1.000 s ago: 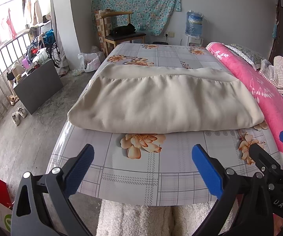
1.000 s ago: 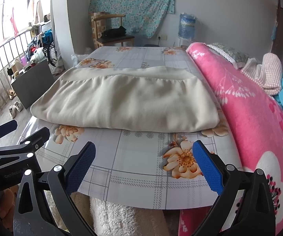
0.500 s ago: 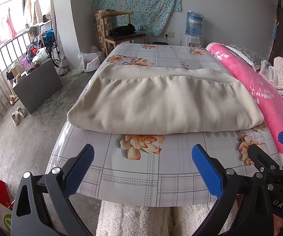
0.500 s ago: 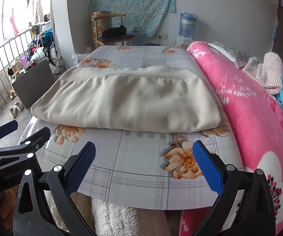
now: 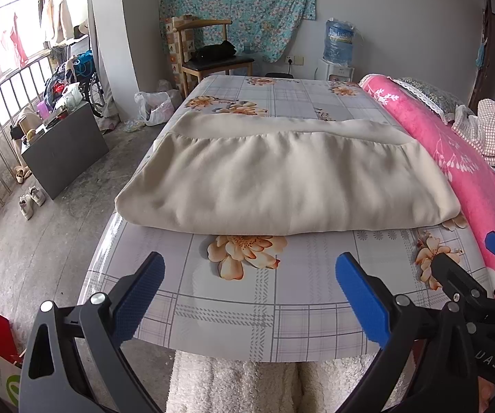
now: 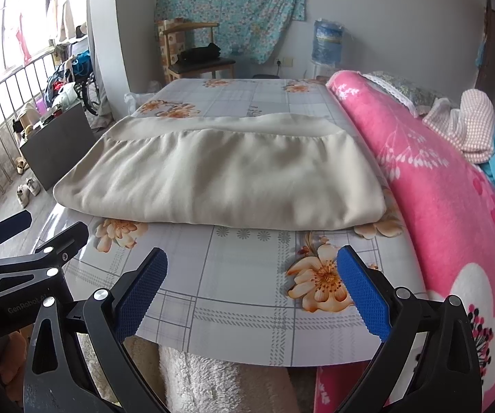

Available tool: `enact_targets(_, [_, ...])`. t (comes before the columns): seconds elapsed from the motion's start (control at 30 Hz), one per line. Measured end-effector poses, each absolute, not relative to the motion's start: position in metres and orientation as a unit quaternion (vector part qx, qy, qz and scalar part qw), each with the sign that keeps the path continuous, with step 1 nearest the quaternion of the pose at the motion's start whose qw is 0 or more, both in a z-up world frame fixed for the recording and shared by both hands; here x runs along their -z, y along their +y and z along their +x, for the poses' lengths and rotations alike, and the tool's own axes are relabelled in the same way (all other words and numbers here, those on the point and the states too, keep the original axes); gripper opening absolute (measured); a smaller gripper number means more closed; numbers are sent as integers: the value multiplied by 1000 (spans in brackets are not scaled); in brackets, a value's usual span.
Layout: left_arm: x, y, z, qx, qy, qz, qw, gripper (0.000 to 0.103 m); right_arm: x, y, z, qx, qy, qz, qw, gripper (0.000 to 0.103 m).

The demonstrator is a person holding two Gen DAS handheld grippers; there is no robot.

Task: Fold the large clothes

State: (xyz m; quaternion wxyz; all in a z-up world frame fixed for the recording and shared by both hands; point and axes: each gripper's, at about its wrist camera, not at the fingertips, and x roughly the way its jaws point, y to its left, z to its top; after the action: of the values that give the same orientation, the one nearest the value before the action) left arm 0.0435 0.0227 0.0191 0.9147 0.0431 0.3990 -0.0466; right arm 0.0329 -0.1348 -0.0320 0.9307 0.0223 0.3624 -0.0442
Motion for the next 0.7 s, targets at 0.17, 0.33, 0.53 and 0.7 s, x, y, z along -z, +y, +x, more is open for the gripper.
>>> enact_targets(0.17, [-19,23,44,46,399,44,915,98,32,-135,32,44,364,22,930,95])
enact_targets(0.33, [-19,23,43,47,399,43,915,98,33,-135,32,44,364,24,930,95])
enact_targets(0.53, [-19,23,43,47,399,43,915,98,33,-136,32,44,365,25,930,95])
enact_targets(0.7, [-19,22,43,47,399,43,915,98,33,-136,31,44,366,25,929,95])
